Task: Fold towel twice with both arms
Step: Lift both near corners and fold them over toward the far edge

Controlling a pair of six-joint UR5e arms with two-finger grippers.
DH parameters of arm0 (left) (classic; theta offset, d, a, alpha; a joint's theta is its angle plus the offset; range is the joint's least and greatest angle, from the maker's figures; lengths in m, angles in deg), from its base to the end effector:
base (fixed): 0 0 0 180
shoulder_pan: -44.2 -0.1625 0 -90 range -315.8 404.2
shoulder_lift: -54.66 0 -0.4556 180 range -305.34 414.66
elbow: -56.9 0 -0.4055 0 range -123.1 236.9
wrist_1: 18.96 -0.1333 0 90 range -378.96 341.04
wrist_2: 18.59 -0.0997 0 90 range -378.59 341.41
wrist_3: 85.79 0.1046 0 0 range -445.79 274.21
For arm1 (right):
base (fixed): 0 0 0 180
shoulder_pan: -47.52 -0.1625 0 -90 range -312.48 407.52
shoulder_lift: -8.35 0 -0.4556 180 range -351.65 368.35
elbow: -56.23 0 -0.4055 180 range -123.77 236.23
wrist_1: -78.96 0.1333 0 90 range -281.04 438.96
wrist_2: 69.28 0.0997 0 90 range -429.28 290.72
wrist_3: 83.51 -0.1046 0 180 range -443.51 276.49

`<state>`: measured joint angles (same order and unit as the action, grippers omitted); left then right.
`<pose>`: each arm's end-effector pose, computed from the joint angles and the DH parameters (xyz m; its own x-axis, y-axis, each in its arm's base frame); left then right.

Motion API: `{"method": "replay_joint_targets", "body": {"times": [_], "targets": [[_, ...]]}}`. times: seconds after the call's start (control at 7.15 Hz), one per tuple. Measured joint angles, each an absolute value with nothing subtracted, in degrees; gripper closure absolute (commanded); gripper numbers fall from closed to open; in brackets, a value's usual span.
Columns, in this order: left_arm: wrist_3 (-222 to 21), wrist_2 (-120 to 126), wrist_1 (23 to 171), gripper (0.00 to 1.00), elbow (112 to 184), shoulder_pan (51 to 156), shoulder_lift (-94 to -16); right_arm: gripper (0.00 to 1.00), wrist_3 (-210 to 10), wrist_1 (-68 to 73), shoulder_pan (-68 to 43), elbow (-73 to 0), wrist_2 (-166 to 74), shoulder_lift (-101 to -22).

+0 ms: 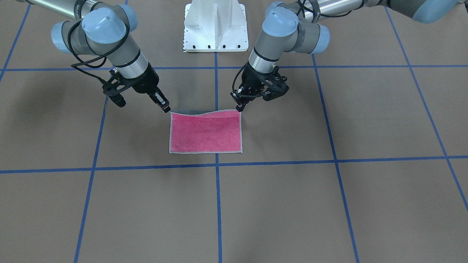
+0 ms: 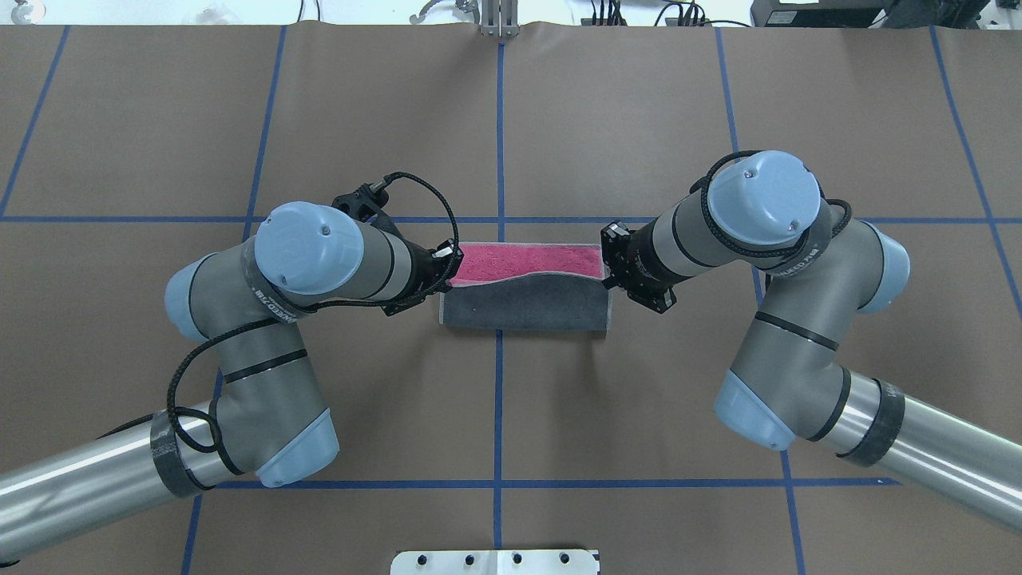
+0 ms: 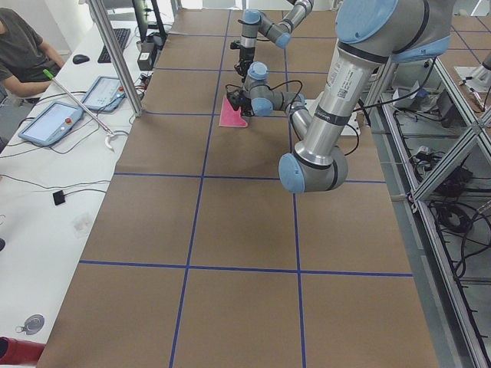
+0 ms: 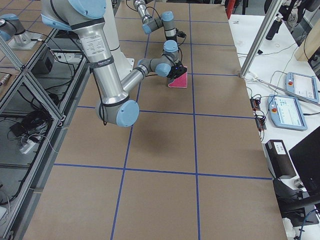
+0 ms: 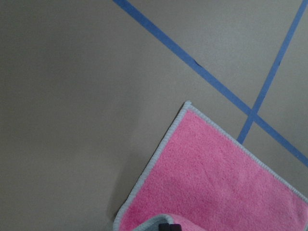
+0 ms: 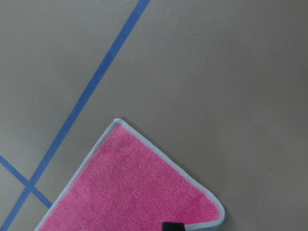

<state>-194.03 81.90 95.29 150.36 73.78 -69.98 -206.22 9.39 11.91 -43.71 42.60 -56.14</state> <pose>0.5658 -0.4525 0.2465 0.2753 -0.5101 -0.8148 0.4541 0.8161 -0.3575 -0.4840 -0.4626 0.3104 0.2273 0.7796 0.5836 -0.4900 0.6094 -0.6233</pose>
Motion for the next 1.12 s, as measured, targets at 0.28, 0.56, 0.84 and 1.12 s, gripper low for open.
{"method": "replay_joint_targets", "body": {"times": [0.28, 0.56, 0.84, 1.12], "targets": [[-194.0, 81.9, 95.4, 1.0, 148.4, 74.5, -71.0, 1.0, -205.8, 9.5, 11.2, -40.7, 42.6, -54.3], [-194.0, 81.9, 95.5, 1.0, 146.4, 75.2, -72.1, 1.0, -204.8, 9.5, 10.7, -38.9, 42.6, -53.5], [-194.0, 81.9, 95.4, 1.0, 145.2, 76.0, -73.1, 1.0, -204.5, 9.5, 10.3, -37.2, 42.6, -52.5], [-193.1, 81.9, 95.5, 1.0, 144.3, 76.5, -73.5, 1.0, -204.3, 9.5, 9.8, -35.8, 42.6, -51.5]]}}
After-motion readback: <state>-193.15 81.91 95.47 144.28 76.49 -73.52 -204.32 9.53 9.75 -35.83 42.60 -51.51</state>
